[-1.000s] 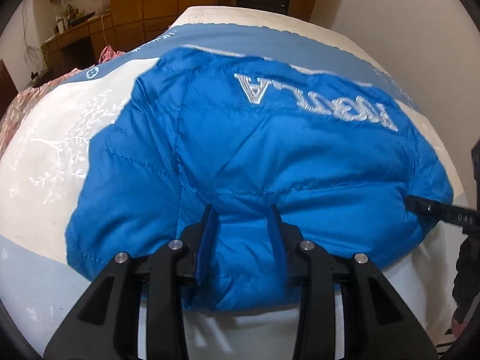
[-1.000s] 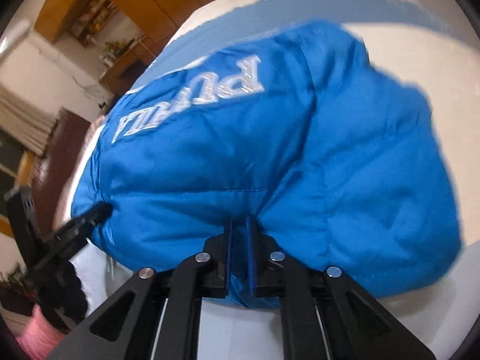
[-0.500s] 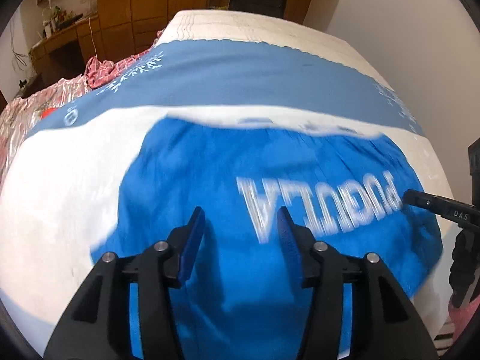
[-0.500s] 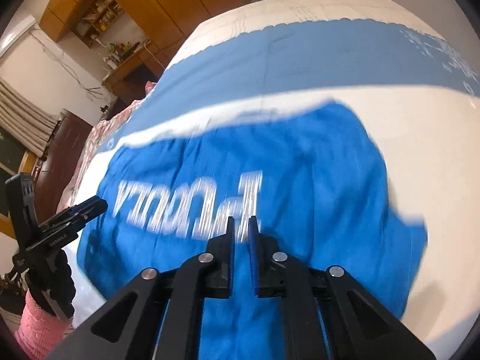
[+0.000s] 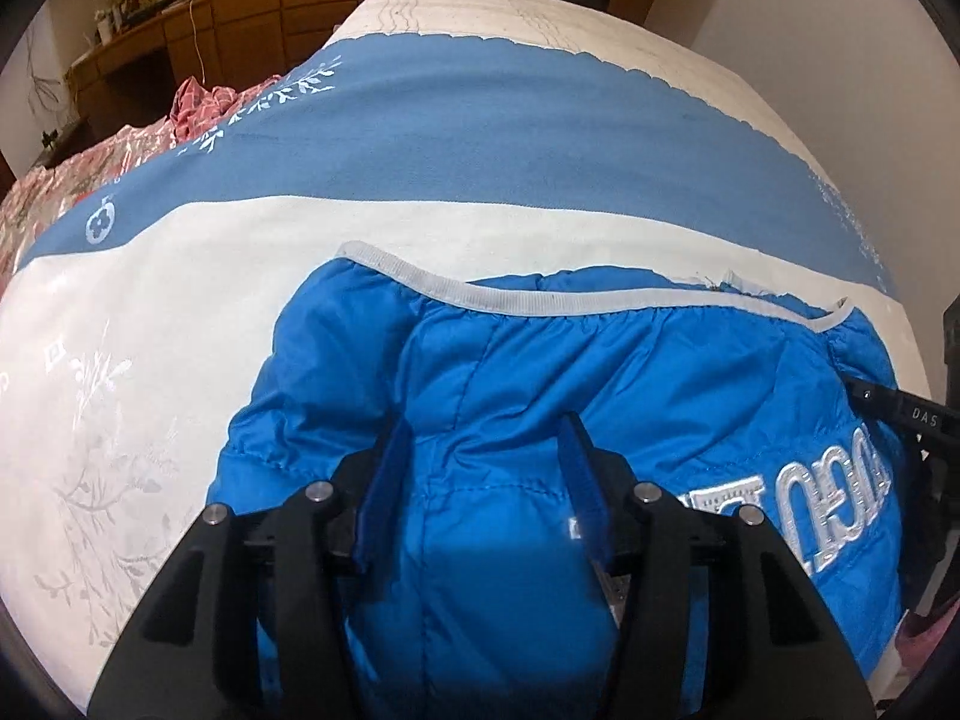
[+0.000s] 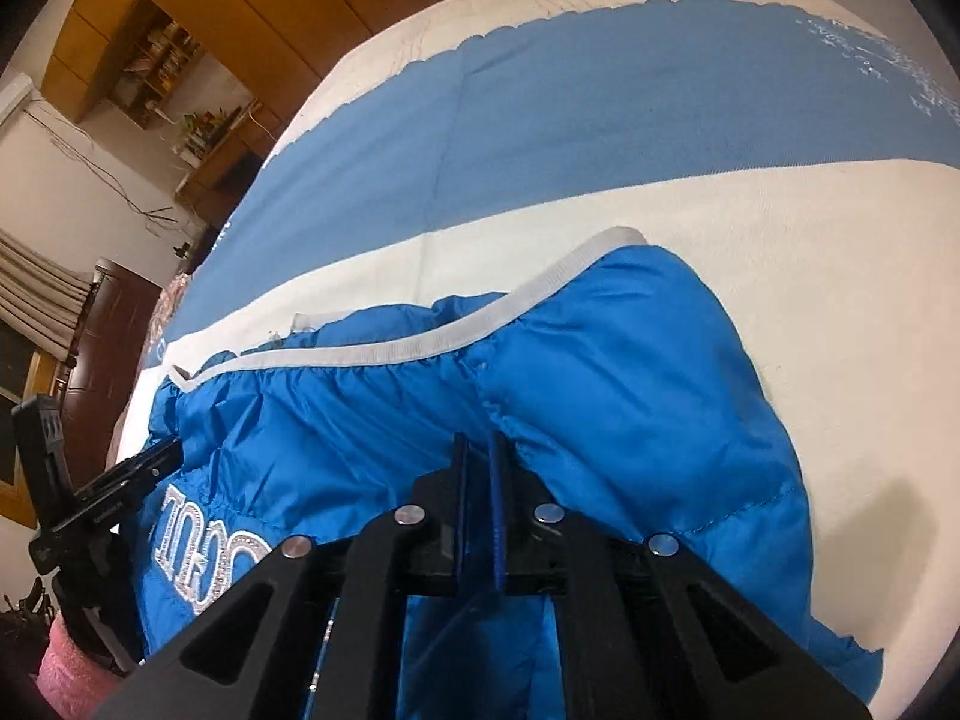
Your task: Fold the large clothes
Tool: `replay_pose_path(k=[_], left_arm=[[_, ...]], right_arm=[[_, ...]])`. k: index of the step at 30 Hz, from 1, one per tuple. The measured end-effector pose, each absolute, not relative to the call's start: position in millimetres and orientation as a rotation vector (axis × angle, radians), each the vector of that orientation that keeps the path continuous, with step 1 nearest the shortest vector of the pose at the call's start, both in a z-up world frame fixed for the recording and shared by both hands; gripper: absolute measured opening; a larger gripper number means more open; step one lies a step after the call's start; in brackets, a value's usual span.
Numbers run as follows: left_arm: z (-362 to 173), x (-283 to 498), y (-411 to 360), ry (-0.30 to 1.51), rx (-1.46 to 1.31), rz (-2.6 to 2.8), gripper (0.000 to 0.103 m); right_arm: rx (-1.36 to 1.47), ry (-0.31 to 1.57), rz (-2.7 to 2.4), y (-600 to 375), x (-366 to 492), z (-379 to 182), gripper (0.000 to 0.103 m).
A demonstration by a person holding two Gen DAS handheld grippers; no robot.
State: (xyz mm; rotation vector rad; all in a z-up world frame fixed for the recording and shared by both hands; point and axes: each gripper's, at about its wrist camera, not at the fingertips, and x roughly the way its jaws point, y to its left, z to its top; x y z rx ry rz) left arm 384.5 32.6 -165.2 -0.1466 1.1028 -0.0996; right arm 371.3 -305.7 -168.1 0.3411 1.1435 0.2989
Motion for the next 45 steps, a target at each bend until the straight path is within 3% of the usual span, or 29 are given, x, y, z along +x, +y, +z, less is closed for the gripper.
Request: replay_pose_path(k=[2,3,4,6,8,10,13,23,32,37,40,45], left_arm=[[-157.4,378.9,37.3,1.121,-0.168,-0.1,0.051],[-150.0,372.9,42.5,1.119,-0.179,-0.101,0.051],[-141.8,365.4,48.6,1.111,-0.184,-0.099,0.055],[-124.5,346.4,68.2,1.08,-0.189,-0.074,0.065],[-114.1,327.6,91.3,1.071,-0.222,-0.062,0.069],[-110.5,310.8,112.9,1.075,-0.261,-0.046,0.076],[-115.7,285.9,145.0,1.099,-0.335,-0.024,0.079],[-152.8,262.6,155.4,1.118,-0.546,-0.137,0.084],[-186.2,298.3,137.8,1.193,-0.565,-0.152,0.086],[-170.1,295.5,122.6,1.147,-0.555,-0.167,0.029],[-146.1,283.1,112.2,1.088,-0.513,-0.153,0.018],[-99.2,255.6,100.6,1.015,-0.475,-0.201,0.014]], right_arm=[[0.343,1.152,0.292,-310.2,363.3,-155.9,0.011],[0.34,1.14,0.297,-310.5,363.9,-149.7,0.019],[0.335,1.122,0.306,-313.6,361.2,-142.1,0.034],[0.311,1.079,0.283,-332.7,338.2,-119.5,0.049],[0.334,1.058,0.278,-354.0,319.2,-105.7,0.052],[0.368,1.052,0.276,-371.7,307.3,-99.1,0.068],[0.434,1.075,0.259,-403.8,284.2,-101.2,0.078],[0.783,1.199,0.361,-426.1,273.1,-172.2,0.079],[0.79,1.221,0.41,-403.0,300.6,-196.9,0.08],[0.751,1.215,0.416,-392.4,300.1,-189.5,0.034],[0.757,1.176,0.437,-391.1,288.1,-167.2,0.025],[0.732,1.132,0.474,-387.0,265.3,-119.7,0.023]])
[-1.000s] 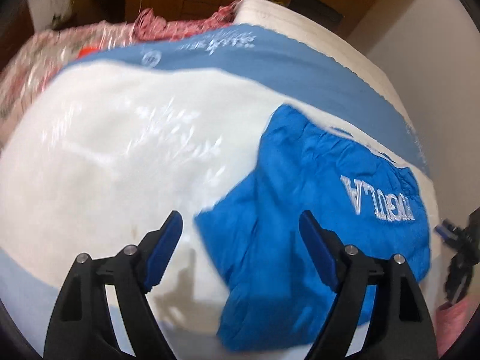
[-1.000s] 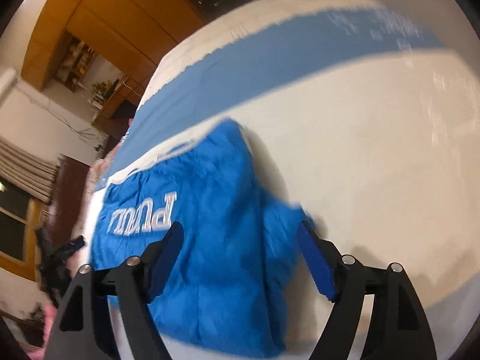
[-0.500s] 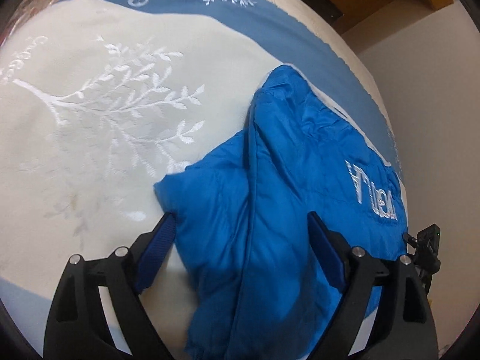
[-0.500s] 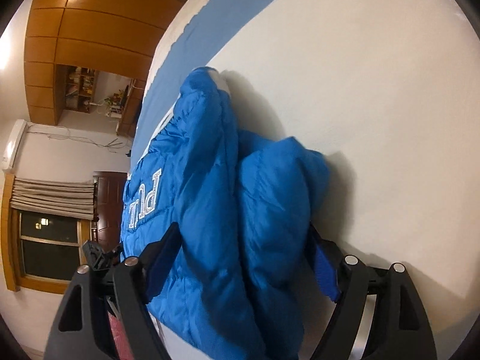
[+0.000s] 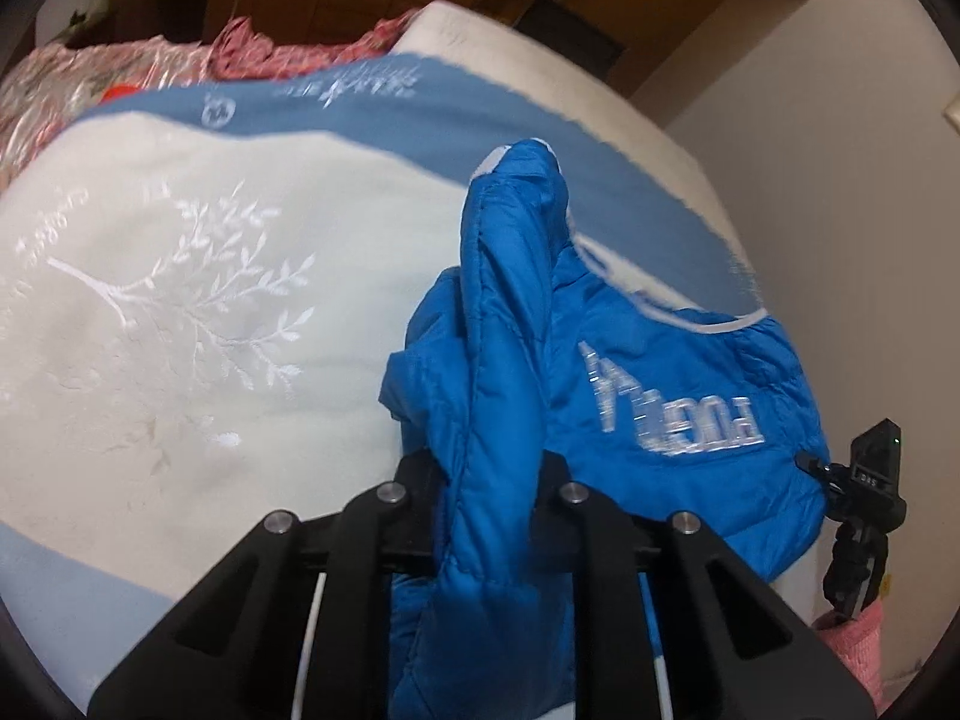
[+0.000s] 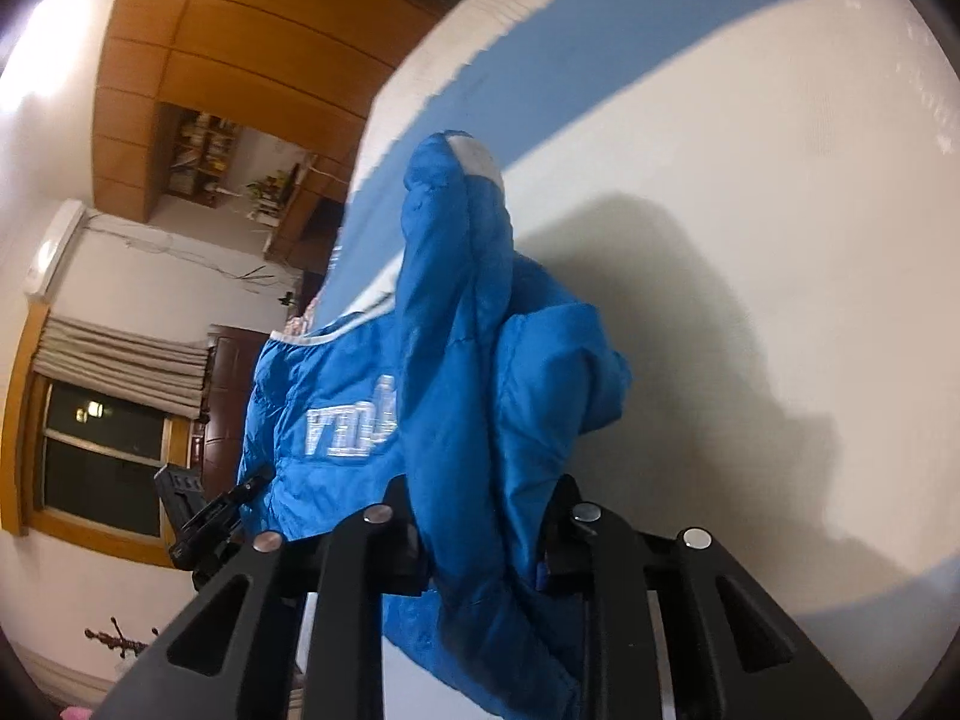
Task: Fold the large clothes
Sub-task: 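Grasp one side of the folded jacket with the left tool while the right tool grasps beside it, then fold the held side over the jacket with both tools and release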
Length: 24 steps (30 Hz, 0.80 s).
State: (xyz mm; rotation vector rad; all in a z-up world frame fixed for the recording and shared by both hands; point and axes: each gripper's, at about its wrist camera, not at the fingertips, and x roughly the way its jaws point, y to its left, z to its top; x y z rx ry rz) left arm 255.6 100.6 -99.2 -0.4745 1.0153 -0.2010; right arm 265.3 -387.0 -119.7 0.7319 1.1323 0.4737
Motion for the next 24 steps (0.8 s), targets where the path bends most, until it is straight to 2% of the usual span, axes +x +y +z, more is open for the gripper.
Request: replay_pose_path(k=[6,12,17,24], left_arm=[[-52.1,204.3,98.1,0.969,-0.468,-0.258,0.014],[-28.2,131.2,97.2,0.967,-0.438,-0.31,0.014],[-50.2,80.9,92.5,1.041,-0.446,-0.314,0.015],[-130.9,47.9,100.9,1.167,-0.412,-0.24,0.019]], right_arm=[[0.694,1.08,0.506,-382.2,209.6,-65.9,0.022],[0.678,1.072,0.504,-382.8,137.7,-45.3,0.022],[0.66,1.12,0.451,-377.9,89.8,-59.9,0.022],[0.666,1.199,0.3,-376.8,57.9,-116.4,0.023]])
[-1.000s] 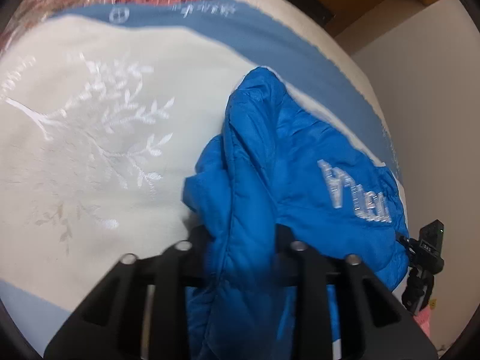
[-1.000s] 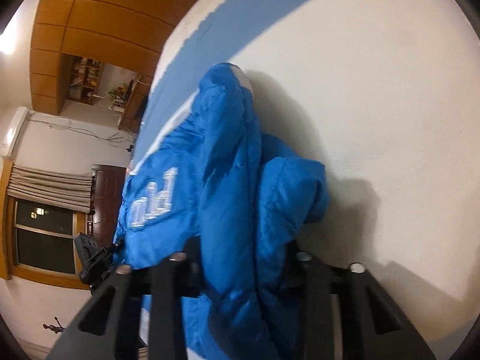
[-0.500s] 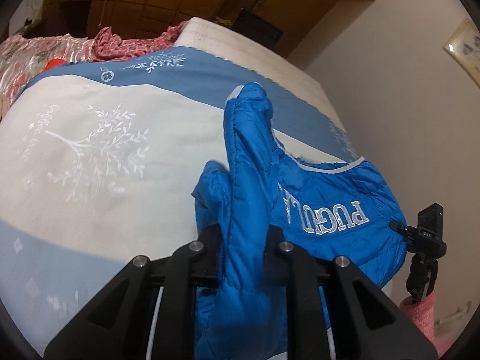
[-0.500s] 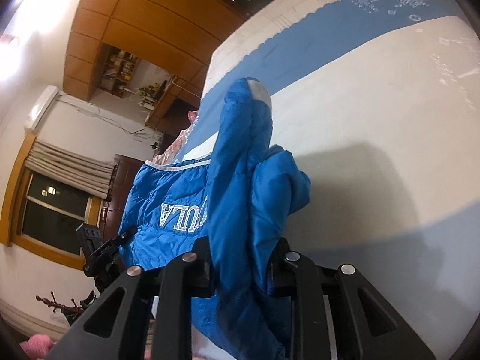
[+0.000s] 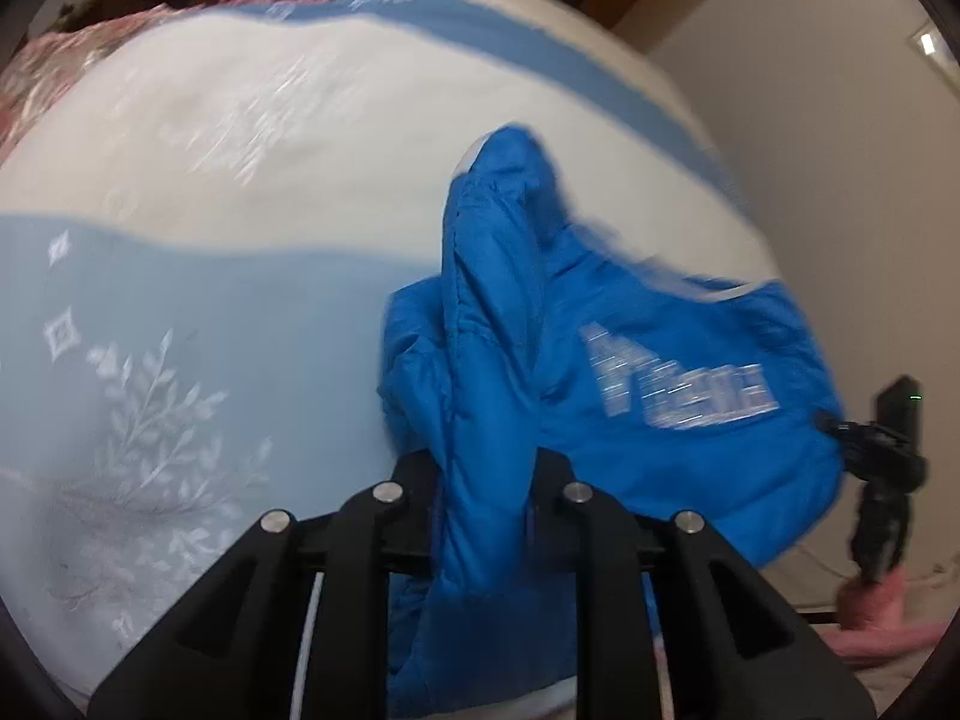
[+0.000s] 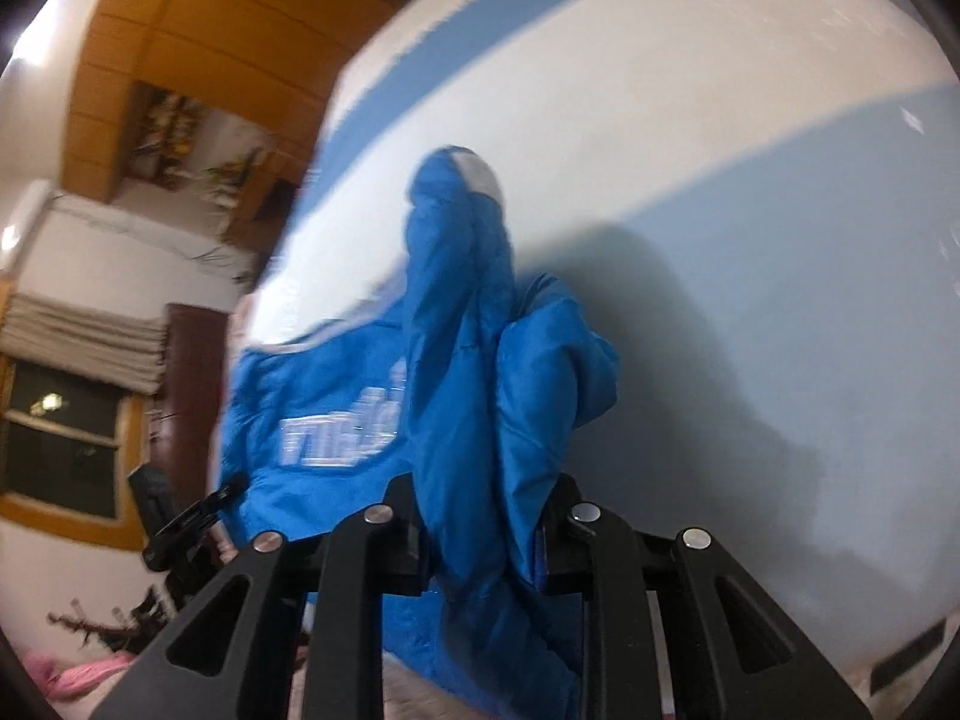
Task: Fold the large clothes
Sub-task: 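Fold the held side over the jacket with both tools and release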
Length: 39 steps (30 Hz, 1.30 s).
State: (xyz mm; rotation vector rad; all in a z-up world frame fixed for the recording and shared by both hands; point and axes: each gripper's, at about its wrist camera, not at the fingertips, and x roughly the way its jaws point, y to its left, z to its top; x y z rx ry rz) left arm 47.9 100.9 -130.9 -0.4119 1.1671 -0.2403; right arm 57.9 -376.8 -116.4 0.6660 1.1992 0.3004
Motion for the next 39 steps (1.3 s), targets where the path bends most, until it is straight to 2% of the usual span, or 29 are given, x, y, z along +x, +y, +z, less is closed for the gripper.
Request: replay_pose_path(k=[2,6,9,17,19,28,34,38,39], left_arm=[[-144.4,47.4,105.8,1.166,-0.414,-0.243,0.025],[-170.4,50.3,101.1,1.162,-0.335,-0.231,0.043],[-183.6,50.8,102.4,1.162,-0.359,-0.231,0.047],[-182.0,40.9,96.4,1.149,-0.325,-0.176,0.05],[-174.4,40.1,97.6,1.166,-0.327,-0.146,0.05],[-91.0,-7.6,76.5,1.042,-0.243,-0.024,0.05],[-94.9,-12.9,9.5,1.04,-0.169,-0.034,0.05],[-116.8,-11.3,-0.2,1.078,-0.165,-0.016,0.05],[-125.5,-10.9,-0.4,1.098,-0.163,-0.009,0.05]], right_arm=[[0.684,1.212,0.255,-380.8,58.0,-137.5,0.024],[0.66,1.236,0.198,-379.4,65.1,-168.3,0.031],[0.628,1.228,0.191,-372.9,63.2,-182.5,0.036],[0.655,1.193,0.208,-381.5,51.2,-189.0,0.039],[0.665,1.202,0.197,-387.7,48.4,-186.4,0.046],[0.298,1.103,0.112,-376.6,11.8,-96.4,0.048],[0.108,1.09,0.194,-340.4,14.3,-97.7,0.041],[0.087,1.123,0.228,-335.6,12.2,-117.5,0.036],[0.059,1.131,0.218,-333.9,11.2,-121.3,0.033]])
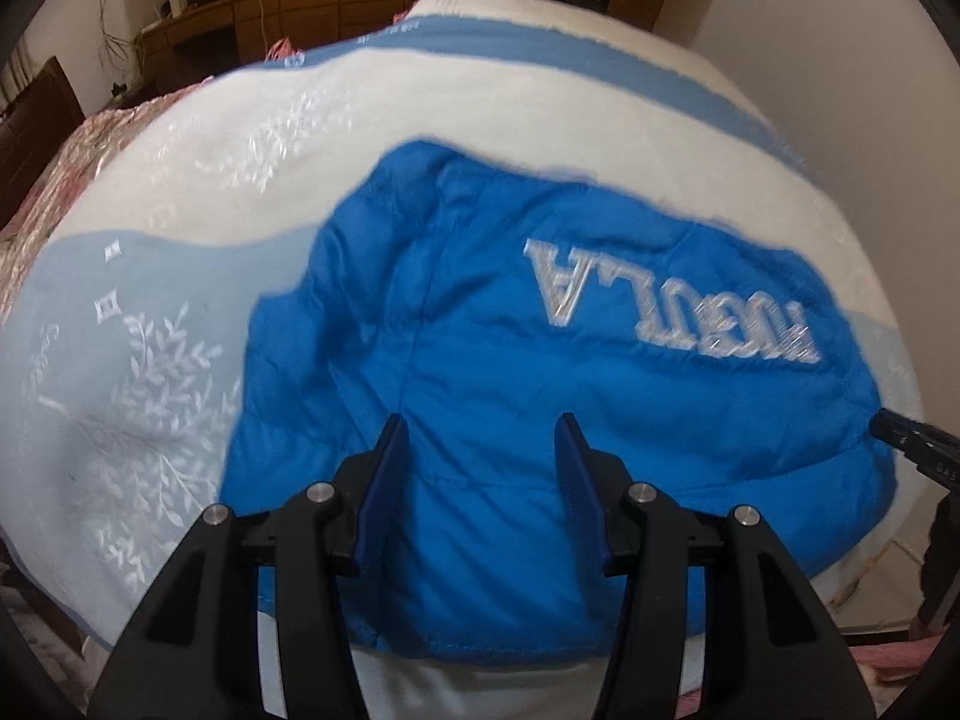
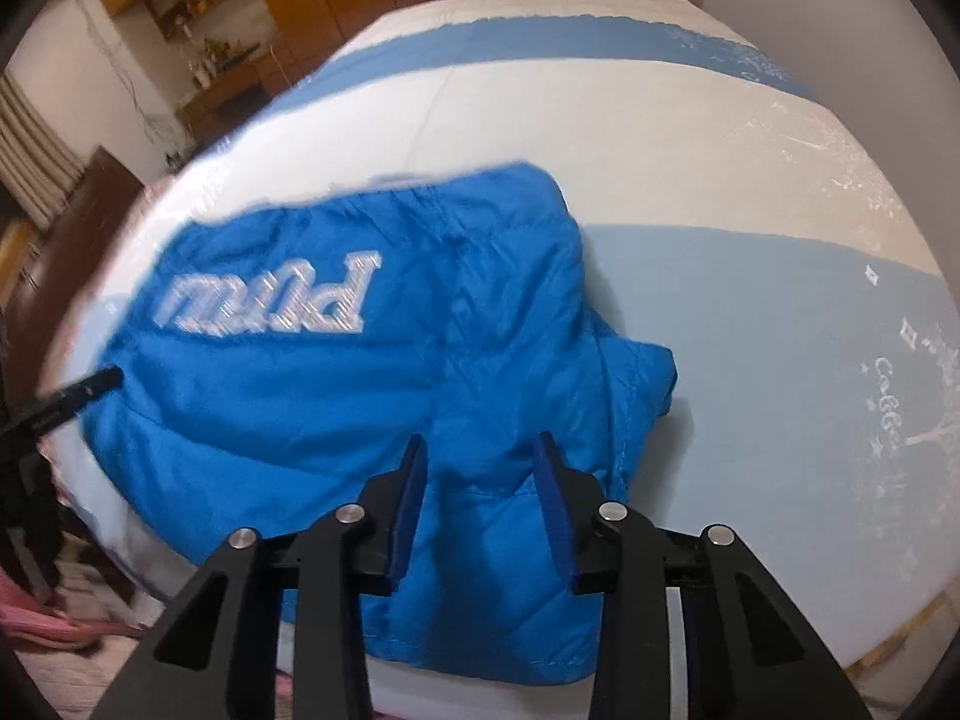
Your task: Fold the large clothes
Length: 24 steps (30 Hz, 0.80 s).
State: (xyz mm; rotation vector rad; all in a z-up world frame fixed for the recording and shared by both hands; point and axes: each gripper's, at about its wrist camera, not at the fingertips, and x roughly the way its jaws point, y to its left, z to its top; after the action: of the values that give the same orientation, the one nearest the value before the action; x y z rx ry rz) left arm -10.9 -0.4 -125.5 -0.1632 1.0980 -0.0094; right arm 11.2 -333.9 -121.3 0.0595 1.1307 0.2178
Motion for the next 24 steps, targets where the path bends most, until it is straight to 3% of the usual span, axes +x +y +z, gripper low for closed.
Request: replay_pose_path(k=[12,24], left_arm=[[-151.7,-17.8,-3.5,1.076,-0.163,-0.006,0.052],[-133.5,-27.1,-12.0,1.093,-0.153,0.022,0.053]], right_arm=[[0.091,1.125,0.251,-342.3,1.1,-155.2,0.032],[0.155,1.103,0.226,-361.3,-9.2,-123.3,0.032]])
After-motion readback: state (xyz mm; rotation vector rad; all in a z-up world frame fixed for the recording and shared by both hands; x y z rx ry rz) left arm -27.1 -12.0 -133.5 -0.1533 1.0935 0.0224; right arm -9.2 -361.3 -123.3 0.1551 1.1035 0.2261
